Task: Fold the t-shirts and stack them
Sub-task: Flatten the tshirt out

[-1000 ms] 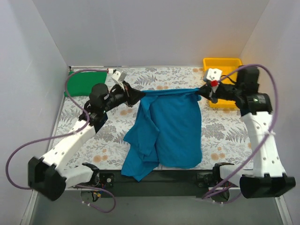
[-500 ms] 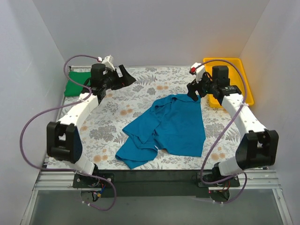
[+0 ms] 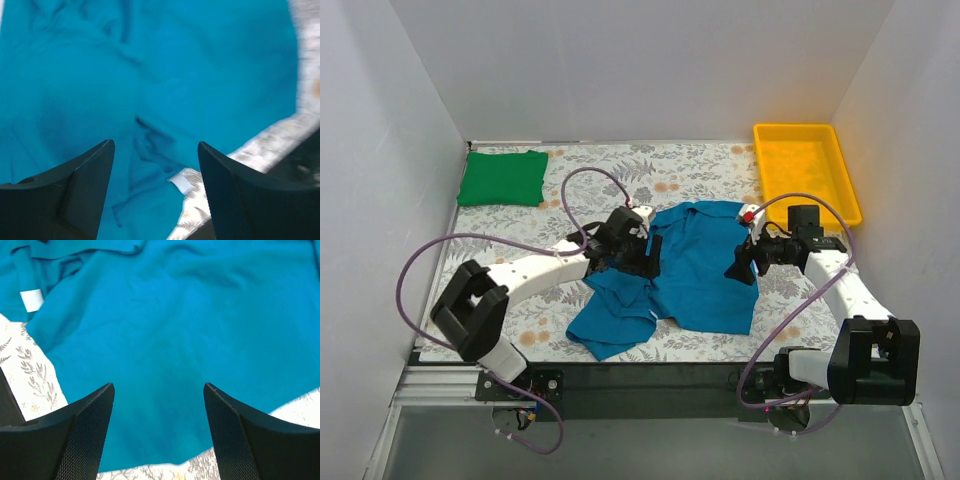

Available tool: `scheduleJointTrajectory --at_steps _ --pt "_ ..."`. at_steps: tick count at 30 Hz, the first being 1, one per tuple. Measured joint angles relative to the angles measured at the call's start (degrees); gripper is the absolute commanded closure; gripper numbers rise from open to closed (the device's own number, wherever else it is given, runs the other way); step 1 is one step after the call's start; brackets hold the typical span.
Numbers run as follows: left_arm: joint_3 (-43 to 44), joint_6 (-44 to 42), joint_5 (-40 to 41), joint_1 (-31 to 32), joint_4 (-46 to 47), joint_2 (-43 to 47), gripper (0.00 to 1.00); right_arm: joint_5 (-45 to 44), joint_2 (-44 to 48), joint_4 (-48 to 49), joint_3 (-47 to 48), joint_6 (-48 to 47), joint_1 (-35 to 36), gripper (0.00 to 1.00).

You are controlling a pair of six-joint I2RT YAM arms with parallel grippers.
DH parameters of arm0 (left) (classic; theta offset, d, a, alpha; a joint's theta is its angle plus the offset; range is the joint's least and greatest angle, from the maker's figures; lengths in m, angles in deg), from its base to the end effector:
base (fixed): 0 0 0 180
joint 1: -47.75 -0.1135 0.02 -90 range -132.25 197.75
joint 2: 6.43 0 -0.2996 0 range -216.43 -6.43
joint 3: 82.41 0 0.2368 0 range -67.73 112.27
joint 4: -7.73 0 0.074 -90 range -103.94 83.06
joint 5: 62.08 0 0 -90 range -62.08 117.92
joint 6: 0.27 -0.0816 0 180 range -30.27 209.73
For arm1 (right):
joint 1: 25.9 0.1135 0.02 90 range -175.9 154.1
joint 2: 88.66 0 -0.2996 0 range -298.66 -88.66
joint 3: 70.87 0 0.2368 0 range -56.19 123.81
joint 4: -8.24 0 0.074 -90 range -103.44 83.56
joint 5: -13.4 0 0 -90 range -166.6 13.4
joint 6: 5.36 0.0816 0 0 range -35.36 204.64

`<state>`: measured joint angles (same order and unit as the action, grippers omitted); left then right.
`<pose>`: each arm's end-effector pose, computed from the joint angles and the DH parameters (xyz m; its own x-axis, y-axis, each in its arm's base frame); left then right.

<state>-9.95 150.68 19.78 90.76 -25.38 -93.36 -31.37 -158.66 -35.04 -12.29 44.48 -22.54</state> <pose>0.2390 -0.2388 0.2392 -0.9135 -0.3313 -0.2362 -0.1101 0.7601 -0.6405 0.2218 0.0711 0.2408 -0.3319 -0.4745 -0.8153 -0.8700 0.4881 0.0701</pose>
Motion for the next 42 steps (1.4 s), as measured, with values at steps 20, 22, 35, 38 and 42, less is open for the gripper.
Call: scheduleJointTrajectory --at_steps 20,22,35,38,42 --pt "16.6 0.9 33.5 10.6 -10.1 -23.4 0.71 1.7 -0.6 0.5 -0.3 1.8 -5.4 0.23" --pt "16.9 0.6 34.4 10.9 -10.5 -23.5 0.82 1.9 -0.6 0.5 -0.3 1.9 -5.4 0.23" --pt "17.2 -0.2 34.2 11.5 -11.6 -21.4 1.0 2.2 -0.9 0.4 -0.3 1.8 -5.6 0.23" --pt "16.5 -0.8 32.2 10.2 -11.5 -17.4 1.0 2.3 -0.9 0.4 -0.3 1.8 -5.6 0.23" --pt "16.2 -3.0 27.8 2.8 -9.7 -12.0 1.0 2.6 -0.9 0.4 -0.3 1.8 -5.6 0.23"
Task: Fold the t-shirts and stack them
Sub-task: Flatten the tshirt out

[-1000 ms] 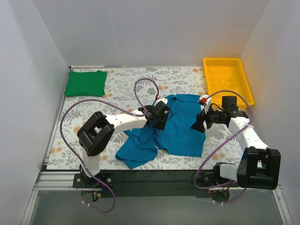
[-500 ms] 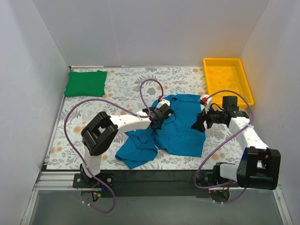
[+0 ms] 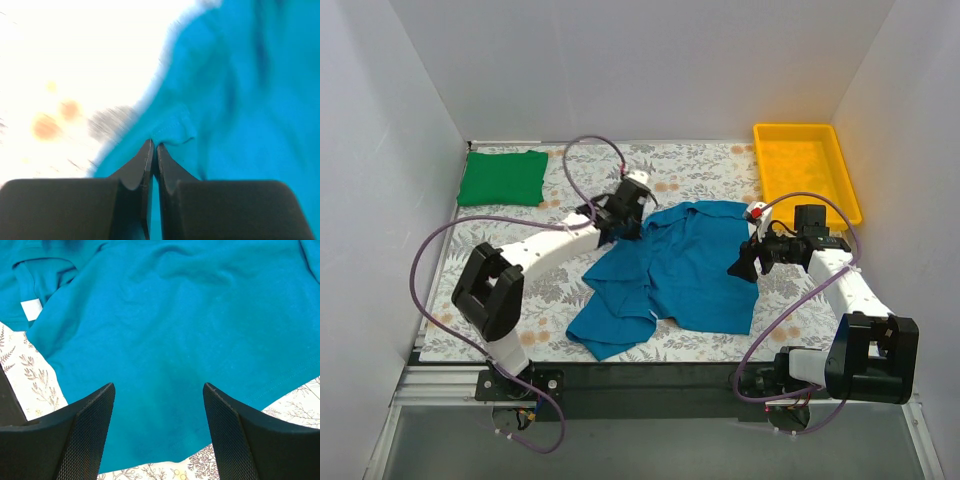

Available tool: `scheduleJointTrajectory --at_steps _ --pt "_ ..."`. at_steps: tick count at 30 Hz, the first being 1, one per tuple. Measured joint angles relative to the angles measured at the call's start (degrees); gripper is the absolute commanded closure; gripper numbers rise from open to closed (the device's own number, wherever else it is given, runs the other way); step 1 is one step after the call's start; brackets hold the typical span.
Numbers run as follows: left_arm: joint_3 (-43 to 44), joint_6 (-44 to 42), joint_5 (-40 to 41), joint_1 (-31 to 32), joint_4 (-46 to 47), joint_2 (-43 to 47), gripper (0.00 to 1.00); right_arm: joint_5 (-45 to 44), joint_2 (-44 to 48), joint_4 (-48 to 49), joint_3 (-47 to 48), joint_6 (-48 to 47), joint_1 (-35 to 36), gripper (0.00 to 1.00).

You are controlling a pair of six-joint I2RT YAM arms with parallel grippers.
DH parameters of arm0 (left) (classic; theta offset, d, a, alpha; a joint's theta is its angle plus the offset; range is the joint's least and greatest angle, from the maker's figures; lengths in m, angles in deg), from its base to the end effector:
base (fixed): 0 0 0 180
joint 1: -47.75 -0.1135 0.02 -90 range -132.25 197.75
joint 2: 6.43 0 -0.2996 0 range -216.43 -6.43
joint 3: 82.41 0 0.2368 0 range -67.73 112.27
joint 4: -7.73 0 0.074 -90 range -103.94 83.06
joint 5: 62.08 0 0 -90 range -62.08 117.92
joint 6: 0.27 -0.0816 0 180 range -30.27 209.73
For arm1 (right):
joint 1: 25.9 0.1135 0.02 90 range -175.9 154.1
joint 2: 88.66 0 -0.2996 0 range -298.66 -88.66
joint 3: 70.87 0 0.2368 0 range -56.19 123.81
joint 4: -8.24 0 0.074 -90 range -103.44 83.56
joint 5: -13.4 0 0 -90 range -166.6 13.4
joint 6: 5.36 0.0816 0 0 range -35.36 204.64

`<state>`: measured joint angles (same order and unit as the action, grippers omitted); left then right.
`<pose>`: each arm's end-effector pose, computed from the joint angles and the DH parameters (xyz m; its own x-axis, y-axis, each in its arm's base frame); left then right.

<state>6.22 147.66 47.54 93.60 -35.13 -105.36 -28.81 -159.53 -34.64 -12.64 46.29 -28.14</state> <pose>0.2913 -0.2607 0.2464 -0.7499 -0.3735 -0.5461 -0.1880 0.9117 -0.3654 0.2280 0.0516 0.2385 -0.4023 -0.4014 -0.8228 -0.8191 0.5593 0.1276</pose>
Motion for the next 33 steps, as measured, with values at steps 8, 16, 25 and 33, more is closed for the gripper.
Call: scheduleJointTrajectory --at_steps 8,16,25,33 --pt "25.9 -3.3 -5.2 -24.4 -0.3 -16.2 0.32 0.0 0.0 -0.2 0.0 -0.5 0.0 0.23" --pt "22.9 -2.3 -4.3 -24.7 -1.5 -10.8 0.22 0.4 0.3 -2.8 0.0 -6.6 -0.3 0.23" --pt "-22.4 13.4 -27.8 -25.4 2.7 34.2 0.25 -13.3 6.6 -13.2 -4.5 -22.7 5.2 0.23" --pt "-41.8 29.7 -39.7 -25.6 4.0 40.4 0.3 -25.3 6.2 -15.9 -6.7 -23.5 5.3 0.25"
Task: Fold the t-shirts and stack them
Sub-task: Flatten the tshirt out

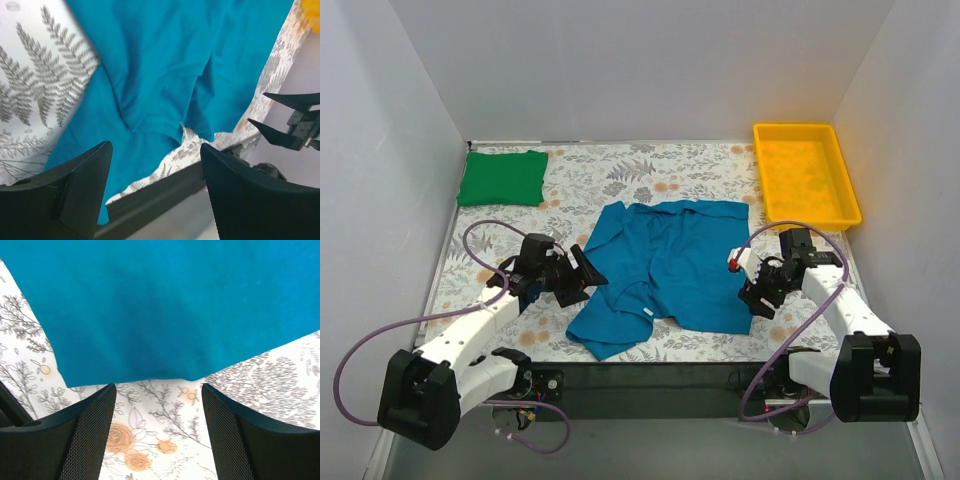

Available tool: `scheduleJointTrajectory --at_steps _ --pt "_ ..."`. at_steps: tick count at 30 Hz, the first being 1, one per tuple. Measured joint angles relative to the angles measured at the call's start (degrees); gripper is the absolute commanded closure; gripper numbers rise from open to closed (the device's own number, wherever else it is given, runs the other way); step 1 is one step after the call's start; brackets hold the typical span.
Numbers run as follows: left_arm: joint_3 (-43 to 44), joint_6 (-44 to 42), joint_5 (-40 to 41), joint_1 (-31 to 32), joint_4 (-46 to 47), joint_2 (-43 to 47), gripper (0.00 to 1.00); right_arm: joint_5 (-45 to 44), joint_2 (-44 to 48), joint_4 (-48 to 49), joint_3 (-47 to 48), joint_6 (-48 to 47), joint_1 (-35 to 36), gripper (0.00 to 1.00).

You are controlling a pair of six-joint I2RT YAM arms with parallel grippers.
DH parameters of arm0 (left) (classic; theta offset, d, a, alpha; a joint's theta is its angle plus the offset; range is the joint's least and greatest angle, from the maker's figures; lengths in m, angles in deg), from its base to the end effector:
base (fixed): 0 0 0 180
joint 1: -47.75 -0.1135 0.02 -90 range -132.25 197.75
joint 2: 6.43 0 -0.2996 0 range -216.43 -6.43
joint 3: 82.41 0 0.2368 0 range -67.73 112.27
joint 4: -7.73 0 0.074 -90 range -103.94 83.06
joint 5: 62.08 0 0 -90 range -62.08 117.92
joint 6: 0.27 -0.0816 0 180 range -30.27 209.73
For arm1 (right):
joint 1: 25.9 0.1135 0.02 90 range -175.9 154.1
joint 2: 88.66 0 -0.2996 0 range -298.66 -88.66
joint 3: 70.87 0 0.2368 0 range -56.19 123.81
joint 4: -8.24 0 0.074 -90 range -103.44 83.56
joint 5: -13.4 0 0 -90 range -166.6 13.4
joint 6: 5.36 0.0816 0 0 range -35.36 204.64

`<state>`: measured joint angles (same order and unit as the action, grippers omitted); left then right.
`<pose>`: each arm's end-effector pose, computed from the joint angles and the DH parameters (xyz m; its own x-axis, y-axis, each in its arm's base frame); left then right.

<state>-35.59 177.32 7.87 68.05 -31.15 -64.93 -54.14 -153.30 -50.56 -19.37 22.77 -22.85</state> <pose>0.1695 -0.0925 0.2047 -0.5602 -0.7935 0.2378 -0.7014 0.3016 -0.6458 0.1667 0.0401 0.1883 -0.2999 -0.8321 -0.4665 -0.9162 0.3875 -0.1021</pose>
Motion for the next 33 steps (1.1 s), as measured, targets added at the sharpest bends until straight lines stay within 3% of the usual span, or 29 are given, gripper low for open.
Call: scheduleJointTrajectory --at_steps 7,12,19,22,23,25,29,33 --pt "-2.2 5.4 -4.4 1.8 3.3 -1.6 0.32 0.6 -5.0 -0.5 -0.2 5.3 1.2 0.27" --pt "-4.0 8.2 -4.7 5.1 6.4 -2.2 0.36 2.1 -8.5 -0.5 0.0 7.8 1.9 0.34" --pt "-4.4 11.4 -0.2 11.0 8.0 -7.9 0.42 3.3 -8.9 -0.3 0.0 9.6 2.0 0.35" --pt "-4.3 12.0 2.3 13.2 8.2 -9.5 0.47 3.4 -9.0 -0.2 0.0 10.1 2.0 0.36" --pt "-4.3 12.2 3.1 13.6 8.3 -10.1 0.54 3.4 -9.0 -0.2 0.0 10.4 2.0 0.37" --pt "-4.3 12.5 4.7 14.3 8.3 -11.1 0.55 3.5 -9.3 -0.2 0.2 10.7 2.0 0.39" --pt "-4.0 12.3 7.8 14.8 8.3 -12.1 0.62 3.7 -9.9 0.0 0.4 11.1 2.0 0.51" --pt "-2.3 11.4 10.4 15.0 8.6 -12.7 0.75 3.8 -11.0 0.0 0.7 11.7 2.0 0.68"
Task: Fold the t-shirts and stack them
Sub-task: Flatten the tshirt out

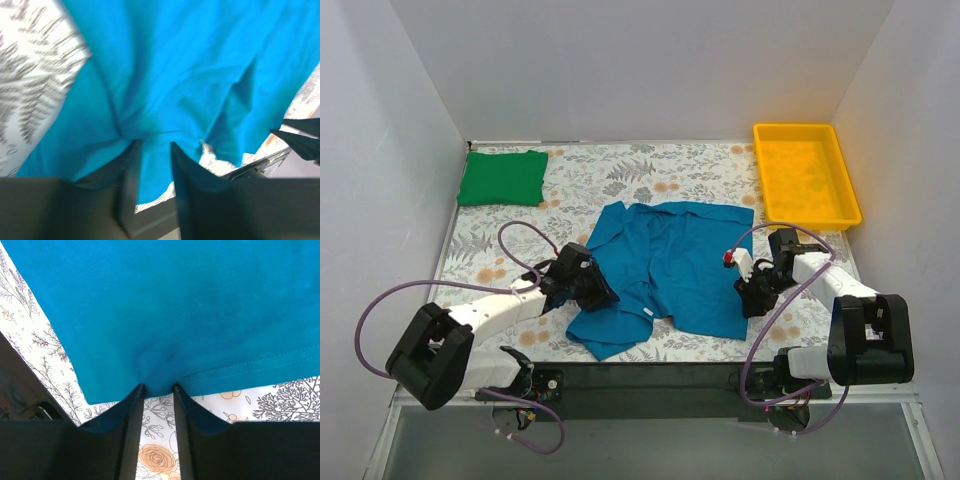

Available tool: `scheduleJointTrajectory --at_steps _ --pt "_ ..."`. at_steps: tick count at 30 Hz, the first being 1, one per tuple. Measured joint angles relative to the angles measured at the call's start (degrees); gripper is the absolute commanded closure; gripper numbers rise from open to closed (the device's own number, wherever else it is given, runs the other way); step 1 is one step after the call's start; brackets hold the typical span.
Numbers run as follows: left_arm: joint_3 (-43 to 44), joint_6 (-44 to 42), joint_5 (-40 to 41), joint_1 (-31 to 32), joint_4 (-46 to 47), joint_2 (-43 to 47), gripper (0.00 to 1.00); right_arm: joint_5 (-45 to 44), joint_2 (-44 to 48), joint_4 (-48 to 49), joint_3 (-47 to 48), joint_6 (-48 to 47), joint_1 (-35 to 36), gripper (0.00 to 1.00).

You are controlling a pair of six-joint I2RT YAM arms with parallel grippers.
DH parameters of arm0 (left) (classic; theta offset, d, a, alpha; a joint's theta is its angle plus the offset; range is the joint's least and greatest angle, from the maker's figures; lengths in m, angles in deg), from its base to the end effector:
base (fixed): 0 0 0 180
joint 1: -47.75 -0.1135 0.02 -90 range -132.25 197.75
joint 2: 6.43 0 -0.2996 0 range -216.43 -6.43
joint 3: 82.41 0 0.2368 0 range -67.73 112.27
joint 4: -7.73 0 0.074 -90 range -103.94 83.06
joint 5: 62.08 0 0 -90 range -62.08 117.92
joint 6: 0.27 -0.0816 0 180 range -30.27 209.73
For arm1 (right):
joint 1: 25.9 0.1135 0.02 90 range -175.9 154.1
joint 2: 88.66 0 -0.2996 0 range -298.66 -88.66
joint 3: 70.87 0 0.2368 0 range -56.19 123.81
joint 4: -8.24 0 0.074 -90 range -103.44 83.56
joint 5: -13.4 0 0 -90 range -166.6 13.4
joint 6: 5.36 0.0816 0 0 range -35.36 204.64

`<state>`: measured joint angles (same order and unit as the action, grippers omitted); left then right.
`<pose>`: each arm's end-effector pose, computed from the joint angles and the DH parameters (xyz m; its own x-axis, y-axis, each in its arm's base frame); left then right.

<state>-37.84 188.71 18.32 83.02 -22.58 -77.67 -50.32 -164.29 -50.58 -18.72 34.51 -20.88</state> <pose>0.1713 -0.1378 0.1614 -0.5288 -0.8189 0.2232 -0.7766 0.3608 -0.5164 0.1787 0.0520 0.1635 -0.5273 -0.7371 -0.4226 -0.8458 0.5027 0.1784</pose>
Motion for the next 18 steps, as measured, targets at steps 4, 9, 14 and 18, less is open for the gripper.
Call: scheduleJointTrajectory --at_steps 4,9,14,18 --pt "2.6 -1.3 0.7 0.0 1.0 -1.9 0.92 -0.2 -0.6 -0.2 0.6 0.7 0.0 0.82" --pt "3.7 -3.4 1.0 0.1 1.0 -2.2 1.0 -1.2 -0.4 -0.5 2.8 1.5 0.0 0.91" --pt "3.8 -5.2 2.3 0.1 -2.0 2.0 0.95 -3.4 1.2 -0.6 3.1 2.2 0.0 0.92" --pt "3.7 -6.4 1.7 0.1 -4.0 4.7 0.56 -4.5 1.9 -0.6 3.1 2.4 0.0 0.92"
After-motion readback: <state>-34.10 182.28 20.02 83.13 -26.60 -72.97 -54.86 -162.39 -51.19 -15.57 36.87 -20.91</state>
